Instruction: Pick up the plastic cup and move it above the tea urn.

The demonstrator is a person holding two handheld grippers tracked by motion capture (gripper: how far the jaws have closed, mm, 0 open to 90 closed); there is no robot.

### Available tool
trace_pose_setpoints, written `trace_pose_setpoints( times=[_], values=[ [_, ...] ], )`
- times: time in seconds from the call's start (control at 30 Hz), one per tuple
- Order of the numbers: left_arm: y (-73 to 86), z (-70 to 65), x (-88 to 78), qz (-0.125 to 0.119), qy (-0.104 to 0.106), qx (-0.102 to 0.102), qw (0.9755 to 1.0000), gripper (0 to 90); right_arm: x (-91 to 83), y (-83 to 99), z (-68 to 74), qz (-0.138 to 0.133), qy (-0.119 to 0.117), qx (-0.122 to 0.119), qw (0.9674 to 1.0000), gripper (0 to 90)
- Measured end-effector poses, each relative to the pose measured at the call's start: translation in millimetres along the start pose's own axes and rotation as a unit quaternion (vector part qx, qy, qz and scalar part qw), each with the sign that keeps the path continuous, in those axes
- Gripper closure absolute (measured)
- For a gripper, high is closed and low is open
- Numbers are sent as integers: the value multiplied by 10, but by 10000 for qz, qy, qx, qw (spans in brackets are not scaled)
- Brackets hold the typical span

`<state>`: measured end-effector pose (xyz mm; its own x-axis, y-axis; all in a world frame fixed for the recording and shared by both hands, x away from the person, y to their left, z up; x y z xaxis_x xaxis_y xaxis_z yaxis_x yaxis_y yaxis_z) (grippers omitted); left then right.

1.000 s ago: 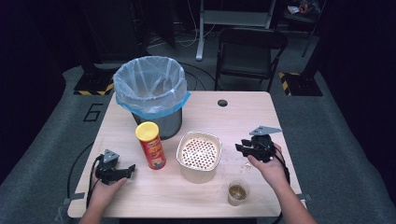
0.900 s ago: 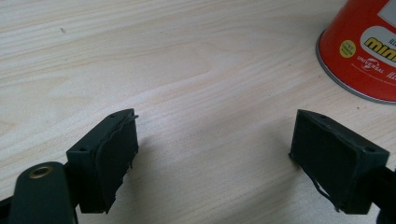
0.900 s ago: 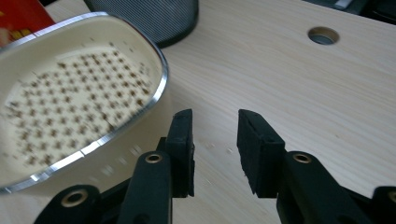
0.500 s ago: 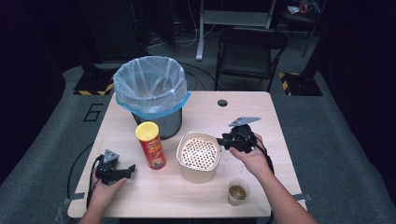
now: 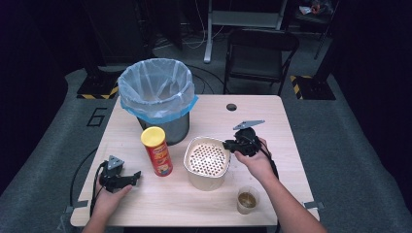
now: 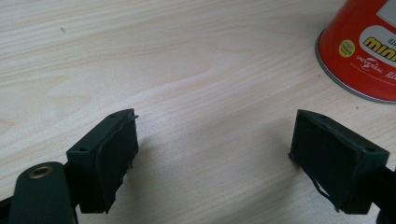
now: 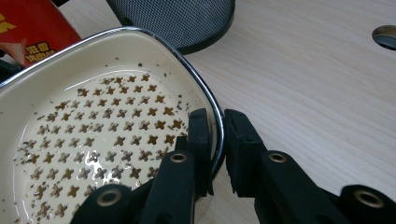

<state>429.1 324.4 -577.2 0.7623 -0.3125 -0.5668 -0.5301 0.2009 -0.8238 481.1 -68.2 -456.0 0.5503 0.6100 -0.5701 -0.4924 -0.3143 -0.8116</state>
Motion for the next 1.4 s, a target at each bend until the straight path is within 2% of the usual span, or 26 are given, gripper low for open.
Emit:
trace_pose_setpoints(
  times=[0.3, 0.33, 0.4, 0.47, 0.5, 0.57, 0.6, 0.63, 0.67, 0.7, 0.73, 0.8, 0.9, 0.93, 1.0, 1.13, 1.17, 1.2, 1.23, 1.3, 1.4],
  values=[
    [4, -4, -3, 32, 24, -10, 10000, 146, -120, 44, -181, 78, -52, 44, 9999, 810],
    [4, -4, -4, 36, 27, -3, 10000, 146, -130, 48, -206, 57, -59, -5, 10000, 810],
    [4, -4, -4, 35, 26, -5, 10000, 146, -147, 57, -216, 80, -60, 54, 9999, 809],
    [4, -4, -3, 33, 24, -8, 10000, 146, -178, 64, -244, 53, 0, 32, 10000, 782],
    [4, -4, -3, 34, 25, -7, 10000, 146, -244, 60, -235, -47, 163, 69, 9998, 615],
    [4, -4, -3, 33, 25, -6, 10000, 146, -342, 63, -184, -166, 182, -26, 9997, 550],
    [4, -4, -3, 33, 25, -6, 10000, 146, -342, 63, -184, -166, 182, -26, 9997, 550],
    [4, -4, -4, 34, 25, -7, 10000, 146, -461, 88, -119, -261, 234, -179, 9992, 512],
    [4, -4, -4, 34, 25, -7, 10000, 146, -461, 88, -119, -261, 234, -179, 9992, 512],
    [4, -5, -3, 30, 24, -10, 10000, 146, -582, 137, -49, -371, 256, -297, 9985, 488],
    [4, -5, -3, 30, 24, -10, 10000, 146, -582, 137, -49, -371, 256, -297, 9985, 488],
    [2, -3, -2, 22, 18, -1, 10000, 146, -750, 258, 31, -530, 340, -460, 9970, 448],
    [1, 1, -6, 43, 19, 18, 10000, 146, -877, 430, 91, -565, 312, -374, 9972, 408],
    [1, 1, -6, 43, 19, 18, 10000, 146, -877, 430, 91, -565, 312, -374, 9972, 408],
    [0, 2, -2, 16, 10, 18, 10000, 146, -981, 588, 174, -571, 289, -335, 9974, 375],
    [5, -4, -9, 68, 29, -5, 10000, 146, -1045, 710, 283, -557, 218, -299, 9978, 310],
    [5, -6, -9, 71, 23, -11, 10000, 146, -1073, 767, 353, -584, 202, -228, 9978, 248],
    [5, -6, -9, 71, 23, -11, 10000, 146, -1073, 767, 353, -584, 202, -228, 9978, 248],
    [5, -6, -9, 75, 23, -13, 10000, 145, -1078, 812, 420, -599, 204, -244, 9977, 202],
    [5, -6, -9, 77, 22, -11, 10000, 146, -1066, 848, 478, -599, 281, -301, 9974, 159],
    [5, -6, -9, 76, 23, -12, 10000, 146, -1042, 891, 526, -587, 364, -359, 9970, 144]
  ],
)
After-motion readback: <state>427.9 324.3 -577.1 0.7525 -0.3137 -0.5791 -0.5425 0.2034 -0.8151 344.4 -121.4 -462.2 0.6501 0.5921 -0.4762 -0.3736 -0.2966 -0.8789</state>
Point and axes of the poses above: each handheld gripper's, and its own axes: x roughly forward along the jaws, y roughly out of its underside, z roughly to its left, the point moved 7 cm from there along x, roughly forward along the jaws, and after that the axes turned 7 degrees about -z, right-handed, at the moved point
